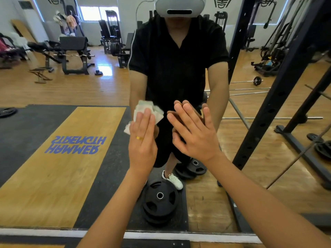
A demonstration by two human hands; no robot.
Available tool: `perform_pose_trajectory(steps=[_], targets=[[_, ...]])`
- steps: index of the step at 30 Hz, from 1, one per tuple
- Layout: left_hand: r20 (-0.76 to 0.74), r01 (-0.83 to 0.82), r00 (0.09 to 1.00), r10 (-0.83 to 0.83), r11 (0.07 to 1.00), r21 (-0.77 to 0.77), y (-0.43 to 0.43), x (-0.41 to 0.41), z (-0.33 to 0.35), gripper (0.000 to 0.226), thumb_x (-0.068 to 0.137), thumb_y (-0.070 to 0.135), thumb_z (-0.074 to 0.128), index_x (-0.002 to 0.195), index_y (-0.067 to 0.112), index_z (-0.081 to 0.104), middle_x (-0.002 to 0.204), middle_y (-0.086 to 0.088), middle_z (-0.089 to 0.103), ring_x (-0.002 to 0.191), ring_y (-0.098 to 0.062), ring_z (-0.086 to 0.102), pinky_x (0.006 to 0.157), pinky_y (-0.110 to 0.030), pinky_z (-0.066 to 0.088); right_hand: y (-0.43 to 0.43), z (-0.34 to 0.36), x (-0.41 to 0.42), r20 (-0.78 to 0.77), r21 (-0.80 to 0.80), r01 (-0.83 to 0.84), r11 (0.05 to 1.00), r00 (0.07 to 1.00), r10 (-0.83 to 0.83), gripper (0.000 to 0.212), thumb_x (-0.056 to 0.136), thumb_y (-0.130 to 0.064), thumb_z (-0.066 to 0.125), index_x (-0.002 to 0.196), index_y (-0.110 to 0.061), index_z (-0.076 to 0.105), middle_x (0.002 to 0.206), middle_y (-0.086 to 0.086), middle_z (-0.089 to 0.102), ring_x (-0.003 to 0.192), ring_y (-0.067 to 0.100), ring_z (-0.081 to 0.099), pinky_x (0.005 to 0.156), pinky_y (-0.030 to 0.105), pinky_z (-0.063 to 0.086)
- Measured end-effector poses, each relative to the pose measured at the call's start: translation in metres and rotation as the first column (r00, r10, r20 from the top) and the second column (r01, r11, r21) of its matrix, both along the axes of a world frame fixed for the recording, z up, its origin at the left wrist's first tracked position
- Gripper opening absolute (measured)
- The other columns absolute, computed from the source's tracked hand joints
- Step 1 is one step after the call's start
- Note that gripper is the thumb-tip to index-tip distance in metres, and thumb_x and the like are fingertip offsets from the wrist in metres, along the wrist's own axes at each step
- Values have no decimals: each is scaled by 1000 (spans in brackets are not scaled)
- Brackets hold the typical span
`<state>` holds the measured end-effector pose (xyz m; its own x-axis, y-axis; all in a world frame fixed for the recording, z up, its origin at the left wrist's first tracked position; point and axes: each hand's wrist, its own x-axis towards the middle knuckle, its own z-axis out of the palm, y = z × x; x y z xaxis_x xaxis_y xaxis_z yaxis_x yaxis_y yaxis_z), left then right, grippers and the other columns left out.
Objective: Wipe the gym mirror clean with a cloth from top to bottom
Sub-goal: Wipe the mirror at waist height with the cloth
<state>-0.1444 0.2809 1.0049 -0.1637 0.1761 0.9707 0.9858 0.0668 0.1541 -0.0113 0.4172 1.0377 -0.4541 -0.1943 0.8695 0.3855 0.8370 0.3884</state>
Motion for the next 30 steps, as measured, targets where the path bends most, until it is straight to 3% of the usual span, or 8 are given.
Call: perform_pose_trajectory(steps=[3,6,13,17,21,24,27,30], targets=[[-6,-26,1000,26,995,-101,-10,5,-33,41,110,-3,30,150,0,36,159,-9,34,156,-20,21,127,-42,21,1,1,1,-1,6,6,1000,1000,-6,61,95,-33,61,153,-19,49,163,8,35,154,23,27,124,56,16],[64,9,998,0,991,-134,-13,7,-27,44,109,-4,27,152,-1,34,161,-12,32,157,-22,16,127,-48,20,1,0,0,-6,6,6,1000,1000,-6,60,95,-33,60,153,-19,49,163,8,35,154,23,28,124,56,17],[50,128,990,-130,991,47,11,8,51,37,108,-5,34,143,-7,45,149,-27,47,155,-21,19,116,-67,32,3,-1,-1,-14,4,-12,1000,1000,12,63,94,-33,62,153,-19,48,163,8,35,155,23,26,123,57,18],[-56,41,997,-43,998,-44,0,2,1,39,110,-2,30,146,2,43,158,-5,39,156,-19,21,126,-48,23,2,-1,-2,-15,2,-8,1000,1000,8,61,94,-33,62,152,-20,49,161,8,38,154,22,29,123,56,18],[-71,-20,997,13,995,-102,-3,-1,-39,48,107,-9,37,153,6,36,169,5,22,157,-20,19,127,-46,20,2,0,-1,-22,7,8,1000,1000,-8,58,94,-33,61,151,-20,52,160,8,41,151,22,32,123,55,20],[-9,11,1000,-12,991,-134,-5,2,-35,47,109,-5,32,154,6,31,163,-2,29,157,-20,17,127,-49,20,0,0,-1,-19,-2,0,1000,1000,0,58,94,-32,61,151,-20,52,160,8,40,152,22,31,123,55,20],[44,82,996,-77,986,-144,-11,4,-10,45,108,-7,26,153,-3,30,160,-16,34,157,-25,17,118,-64,32,0,1,0,-19,-7,-4,1000,1000,3,59,94,-32,61,151,-20,50,161,8,38,153,22,29,123,56,19],[7,120,993,-120,993,-8,-3,1,39,41,107,-9,30,147,-9,35,154,-24,39,157,-22,16,118,-61,33,1,2,0,-7,-10,-13,1000,1000,13,61,94,-31,61,152,-19,50,162,8,37,154,22,28,123,56,19]])
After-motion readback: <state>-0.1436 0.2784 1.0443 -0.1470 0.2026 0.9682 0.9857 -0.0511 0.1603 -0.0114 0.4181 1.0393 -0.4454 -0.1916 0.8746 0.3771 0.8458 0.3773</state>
